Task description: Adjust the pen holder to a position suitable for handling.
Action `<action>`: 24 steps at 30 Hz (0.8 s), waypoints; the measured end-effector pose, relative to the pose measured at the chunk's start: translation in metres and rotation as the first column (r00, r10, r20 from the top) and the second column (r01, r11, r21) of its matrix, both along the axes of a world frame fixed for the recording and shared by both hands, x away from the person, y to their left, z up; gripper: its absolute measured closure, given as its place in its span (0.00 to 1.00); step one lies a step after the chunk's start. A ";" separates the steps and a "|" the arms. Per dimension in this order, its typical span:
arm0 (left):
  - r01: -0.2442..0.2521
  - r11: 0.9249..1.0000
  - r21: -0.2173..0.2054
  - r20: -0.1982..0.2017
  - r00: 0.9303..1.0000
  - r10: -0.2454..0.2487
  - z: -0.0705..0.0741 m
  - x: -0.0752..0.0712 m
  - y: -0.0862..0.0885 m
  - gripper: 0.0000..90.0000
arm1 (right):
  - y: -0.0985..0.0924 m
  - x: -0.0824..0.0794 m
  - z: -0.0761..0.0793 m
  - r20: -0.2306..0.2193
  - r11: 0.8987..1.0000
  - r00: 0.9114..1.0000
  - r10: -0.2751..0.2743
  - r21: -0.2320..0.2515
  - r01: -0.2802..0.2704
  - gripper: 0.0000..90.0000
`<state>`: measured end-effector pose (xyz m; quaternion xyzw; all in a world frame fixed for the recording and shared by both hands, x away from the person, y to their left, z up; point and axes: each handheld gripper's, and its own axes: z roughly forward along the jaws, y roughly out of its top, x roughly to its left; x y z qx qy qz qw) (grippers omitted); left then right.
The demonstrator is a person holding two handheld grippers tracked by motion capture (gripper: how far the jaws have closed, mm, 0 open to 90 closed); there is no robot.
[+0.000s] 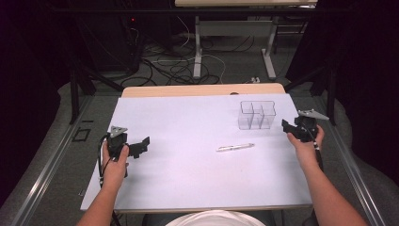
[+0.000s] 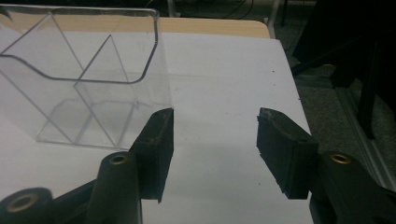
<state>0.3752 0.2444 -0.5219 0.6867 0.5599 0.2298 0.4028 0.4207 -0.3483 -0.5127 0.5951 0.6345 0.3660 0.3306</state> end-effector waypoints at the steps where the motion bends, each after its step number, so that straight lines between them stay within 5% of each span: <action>1: 0.000 1.000 0.003 -0.009 1.000 0.000 -0.001 0.000 0.000 0.00 | 0.000 0.003 0.001 0.005 1.000 1.000 -0.004 -0.013 0.004 0.51; 4: 0.013 1.000 0.028 -0.017 1.000 -0.013 -0.003 0.000 -0.001 0.00 | 0.000 0.009 0.006 -0.014 1.000 1.000 0.003 -0.011 -0.003 0.60; 10: 0.025 0.998 0.059 -0.026 0.999 -0.023 -0.005 0.000 -0.001 0.00 | 0.002 0.020 0.010 0.004 0.993 0.993 0.118 -0.024 -0.118 0.69; 12: 0.025 0.998 0.057 -0.026 0.999 -0.023 -0.005 0.001 -0.001 0.00 | 0.003 0.023 0.013 -0.013 0.991 0.993 0.119 -0.058 -0.119 0.70; 19: 0.028 0.998 0.049 -0.025 0.999 -0.026 -0.006 0.001 -0.002 0.00 | 0.005 0.038 0.019 -0.066 0.986 0.987 0.147 -0.069 -0.151 0.71; 24: 0.033 0.998 0.046 -0.027 0.999 -0.032 -0.006 0.001 -0.001 0.00 | 0.006 0.046 0.015 -0.046 0.985 0.986 0.157 -0.059 -0.160 0.79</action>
